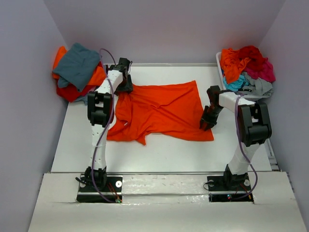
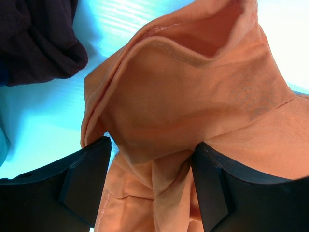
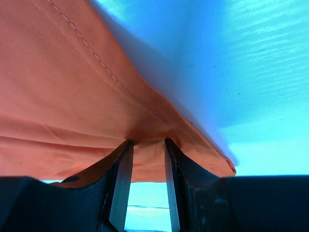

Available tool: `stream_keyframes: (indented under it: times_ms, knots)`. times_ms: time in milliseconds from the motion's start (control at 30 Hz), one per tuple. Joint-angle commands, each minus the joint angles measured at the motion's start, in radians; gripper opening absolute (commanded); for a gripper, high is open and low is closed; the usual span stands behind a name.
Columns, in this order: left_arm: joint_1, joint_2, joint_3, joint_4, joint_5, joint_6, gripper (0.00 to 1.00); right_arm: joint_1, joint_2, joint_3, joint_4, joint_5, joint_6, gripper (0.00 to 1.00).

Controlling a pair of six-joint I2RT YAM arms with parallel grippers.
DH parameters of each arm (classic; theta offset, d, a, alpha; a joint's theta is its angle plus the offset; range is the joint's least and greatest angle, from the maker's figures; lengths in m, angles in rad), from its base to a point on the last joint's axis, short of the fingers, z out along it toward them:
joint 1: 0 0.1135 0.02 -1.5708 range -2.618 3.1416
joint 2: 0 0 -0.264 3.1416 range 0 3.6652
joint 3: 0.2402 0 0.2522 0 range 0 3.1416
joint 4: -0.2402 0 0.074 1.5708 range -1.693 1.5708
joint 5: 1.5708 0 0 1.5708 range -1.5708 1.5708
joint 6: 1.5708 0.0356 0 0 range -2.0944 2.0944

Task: Fold and stack the t-shirts
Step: Flatten out the tshirt

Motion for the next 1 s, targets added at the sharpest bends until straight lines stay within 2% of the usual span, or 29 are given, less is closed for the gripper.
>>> stream_keyframes:
  times_ms: [0,600,967]
  knots:
    - [0.015,-0.045,-0.027,-0.023,-0.022,0.011,0.77,-0.017,-0.015,-0.036,0.001,0.030,-0.013,0.38]
    - [0.033,-0.074,-0.053,-0.018,-0.020,0.011,0.77,-0.093,-0.047,-0.083,0.017,0.044,-0.036,0.39]
    - [0.033,-0.143,-0.050,0.023,0.030,0.017,0.77,-0.094,-0.098,0.003,-0.002,-0.002,-0.097,0.40]
